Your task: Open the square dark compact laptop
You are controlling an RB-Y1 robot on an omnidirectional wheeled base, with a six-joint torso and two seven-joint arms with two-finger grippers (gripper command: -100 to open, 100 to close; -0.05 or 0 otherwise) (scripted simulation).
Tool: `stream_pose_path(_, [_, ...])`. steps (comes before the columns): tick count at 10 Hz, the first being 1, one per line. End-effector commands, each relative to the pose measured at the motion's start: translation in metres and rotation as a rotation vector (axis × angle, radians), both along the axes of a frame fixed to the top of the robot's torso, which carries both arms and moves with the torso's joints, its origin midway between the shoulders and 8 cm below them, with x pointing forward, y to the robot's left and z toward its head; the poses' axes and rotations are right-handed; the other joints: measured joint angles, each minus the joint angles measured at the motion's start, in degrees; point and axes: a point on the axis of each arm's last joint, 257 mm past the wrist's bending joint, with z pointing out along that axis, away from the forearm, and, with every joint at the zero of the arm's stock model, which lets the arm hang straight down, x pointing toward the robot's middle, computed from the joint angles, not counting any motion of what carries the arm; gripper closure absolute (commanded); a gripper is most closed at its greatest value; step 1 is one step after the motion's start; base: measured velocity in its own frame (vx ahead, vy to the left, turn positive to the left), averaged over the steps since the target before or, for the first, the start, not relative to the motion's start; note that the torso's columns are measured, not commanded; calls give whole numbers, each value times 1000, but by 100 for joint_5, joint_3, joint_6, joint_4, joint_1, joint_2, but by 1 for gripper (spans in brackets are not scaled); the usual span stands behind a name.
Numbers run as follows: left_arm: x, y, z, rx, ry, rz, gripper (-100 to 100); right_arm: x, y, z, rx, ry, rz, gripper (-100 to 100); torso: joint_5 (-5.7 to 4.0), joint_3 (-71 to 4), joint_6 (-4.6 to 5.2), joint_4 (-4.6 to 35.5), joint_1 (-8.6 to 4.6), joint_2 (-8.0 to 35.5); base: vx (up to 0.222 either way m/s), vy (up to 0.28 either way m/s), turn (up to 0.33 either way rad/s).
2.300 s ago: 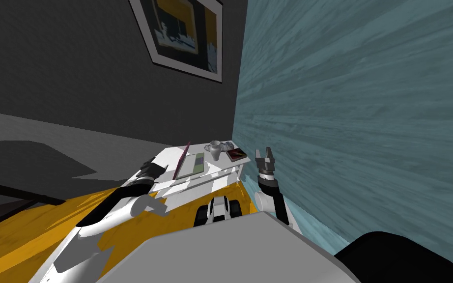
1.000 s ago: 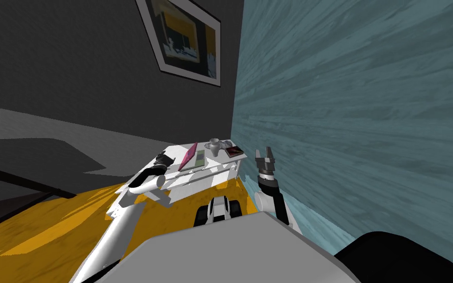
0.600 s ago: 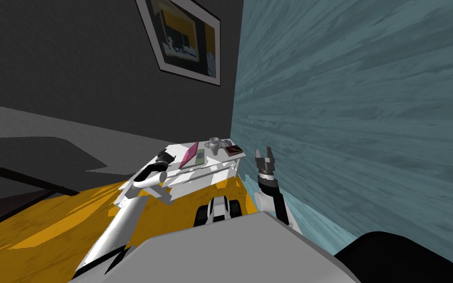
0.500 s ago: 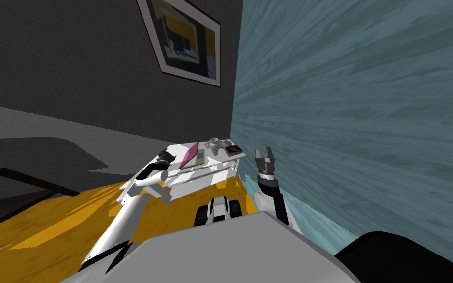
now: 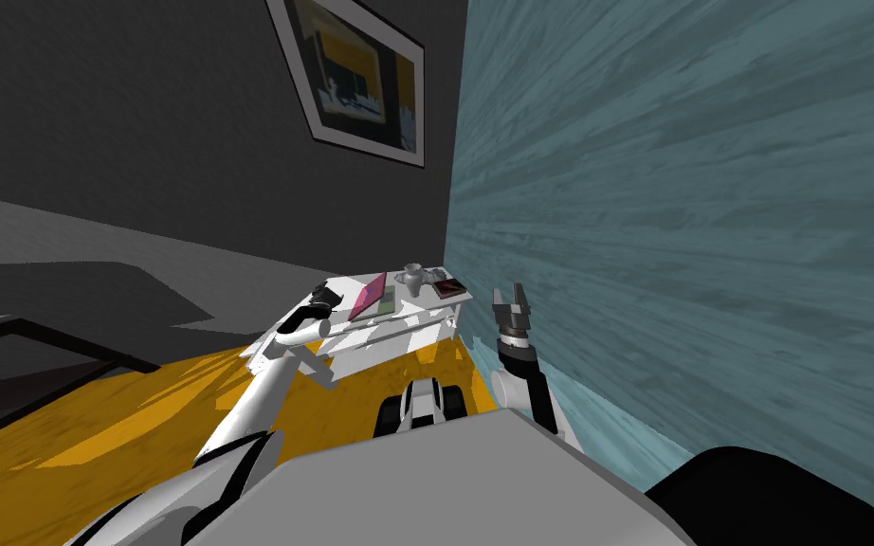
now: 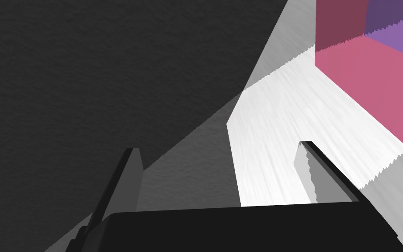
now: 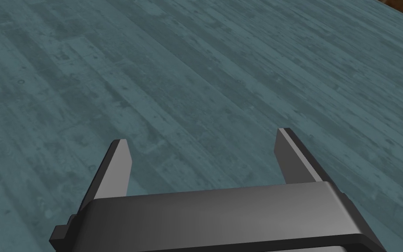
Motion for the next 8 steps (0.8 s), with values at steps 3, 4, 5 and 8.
stream_pose_path(3, [28, 9, 8, 12, 7, 8, -100, 0, 0, 0, 0, 0, 0, 0, 1, -3, 0, -2, -1, 3, -63, -10, -3])
stream_pose_path(4, [35, 6, 9, 2, 9, 6, -100, 0, 0, 0, 0, 0, 0, 0, 0, 10, 0, 4, -2, 18, -67, -8, -2])
stream_pose_path(5, [39, 7, 1, -11, 26, 9, -100, 0, 0, 0, 0, 0, 0, 0, 0, 0, 0, 0, 1, 1, -25, -4, -1])
stream_pose_path(8, [54, 15, 15, 18, 22, 18, -100, 0, 0, 0, 0, 0, 0, 0, 1, -1, -1, -1, 2, 7, -72, -12, -3])
